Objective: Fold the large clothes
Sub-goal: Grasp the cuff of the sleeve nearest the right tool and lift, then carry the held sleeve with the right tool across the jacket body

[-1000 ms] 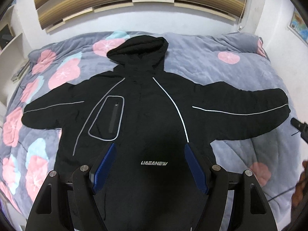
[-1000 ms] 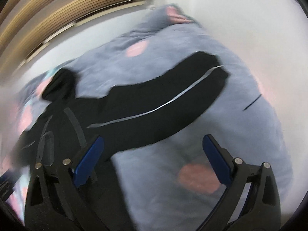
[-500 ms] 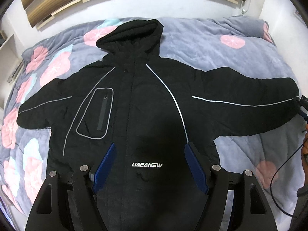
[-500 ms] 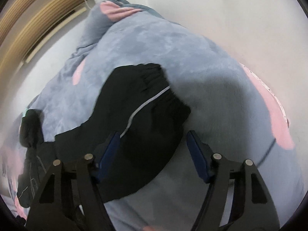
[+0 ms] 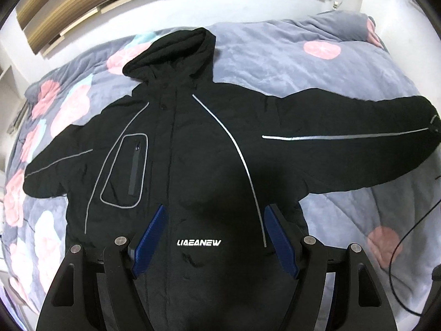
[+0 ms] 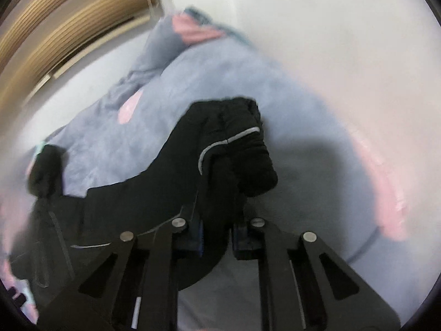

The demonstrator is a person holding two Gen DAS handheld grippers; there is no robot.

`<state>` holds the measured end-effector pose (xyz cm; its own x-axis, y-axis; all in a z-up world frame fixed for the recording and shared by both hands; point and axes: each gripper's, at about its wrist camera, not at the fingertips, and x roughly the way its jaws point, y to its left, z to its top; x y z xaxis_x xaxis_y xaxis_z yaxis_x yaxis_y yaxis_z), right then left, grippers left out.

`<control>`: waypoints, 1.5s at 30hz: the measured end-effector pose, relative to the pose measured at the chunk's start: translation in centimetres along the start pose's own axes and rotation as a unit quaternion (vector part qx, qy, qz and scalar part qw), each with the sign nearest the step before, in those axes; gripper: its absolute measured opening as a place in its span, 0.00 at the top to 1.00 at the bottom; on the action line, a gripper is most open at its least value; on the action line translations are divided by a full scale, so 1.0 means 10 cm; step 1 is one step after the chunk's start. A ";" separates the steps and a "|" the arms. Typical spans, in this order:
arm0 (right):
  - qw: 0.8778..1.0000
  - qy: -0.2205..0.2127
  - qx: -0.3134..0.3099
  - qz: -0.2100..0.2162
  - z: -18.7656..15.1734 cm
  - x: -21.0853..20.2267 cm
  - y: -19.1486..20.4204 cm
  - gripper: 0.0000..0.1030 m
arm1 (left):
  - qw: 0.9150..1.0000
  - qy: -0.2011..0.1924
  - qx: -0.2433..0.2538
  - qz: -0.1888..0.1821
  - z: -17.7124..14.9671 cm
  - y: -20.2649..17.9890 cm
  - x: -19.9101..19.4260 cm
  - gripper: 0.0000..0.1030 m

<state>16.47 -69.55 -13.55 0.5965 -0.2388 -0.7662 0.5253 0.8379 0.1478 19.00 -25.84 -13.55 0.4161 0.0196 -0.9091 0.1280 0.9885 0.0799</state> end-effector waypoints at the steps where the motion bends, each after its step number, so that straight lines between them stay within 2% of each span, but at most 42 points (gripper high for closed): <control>1: 1.000 0.012 0.014 -0.004 -0.01 0.09 -0.11 0.89 | 1.000 0.000 -0.002 -0.001 -0.01 0.00 0.00 0.27; 3: 0.999 0.038 0.026 -0.015 -0.05 0.30 -0.22 0.89 | 1.000 0.003 -0.006 -0.005 -0.02 0.03 0.01 0.27; 6: 0.996 0.074 0.010 -0.041 -0.14 0.60 -0.24 0.89 | 1.000 0.006 -0.013 -0.005 -0.03 0.09 0.02 0.27; 9: 0.997 0.066 0.008 -0.039 -0.09 0.47 -0.18 0.90 | 1.000 0.006 -0.025 -0.012 -0.04 0.22 0.00 0.27; 14: 0.999 0.030 -0.032 0.019 -0.06 -0.07 0.26 0.91 | 0.999 -0.010 -0.049 -0.022 -0.13 0.49 -0.15 0.27; 17: 0.996 0.025 -0.064 0.053 -0.16 -0.30 0.69 0.91 | 0.997 -0.028 -0.062 -0.022 -0.27 0.69 -0.35 0.27; 22: 0.988 0.028 -0.121 0.093 -0.51 -0.60 1.58 0.92 | 0.996 -0.055 -0.062 -0.014 -0.51 1.06 -0.65 0.27; 24: 0.984 0.029 -0.141 0.103 -0.64 -0.71 1.89 0.92 | 0.996 -0.064 -0.064 -0.009 -0.60 1.25 -0.76 0.27; 28: 0.976 0.028 -0.185 0.113 -0.93 -0.91 2.61 0.92 | 0.993 -0.077 -0.082 -0.025 -0.81 1.72 -0.92 0.27; 36: 0.956 0.036 -0.263 0.124 -1.56 -1.04 4.13 0.92 | 0.993 -0.067 -0.093 -0.016 -1.11 2.64 -0.90 0.27; 45: 0.944 0.075 -0.300 0.117 -2.05 -0.74 5.36 0.92 | 0.992 -0.049 -0.112 -0.004 -1.18 3.64 -0.61 0.27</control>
<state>27.77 -12.85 -12.74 0.5370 0.0222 -0.8433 -0.0754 0.9969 -0.0218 10.51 11.80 -9.87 0.5027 0.0069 -0.8645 -0.0670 0.9973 -0.0310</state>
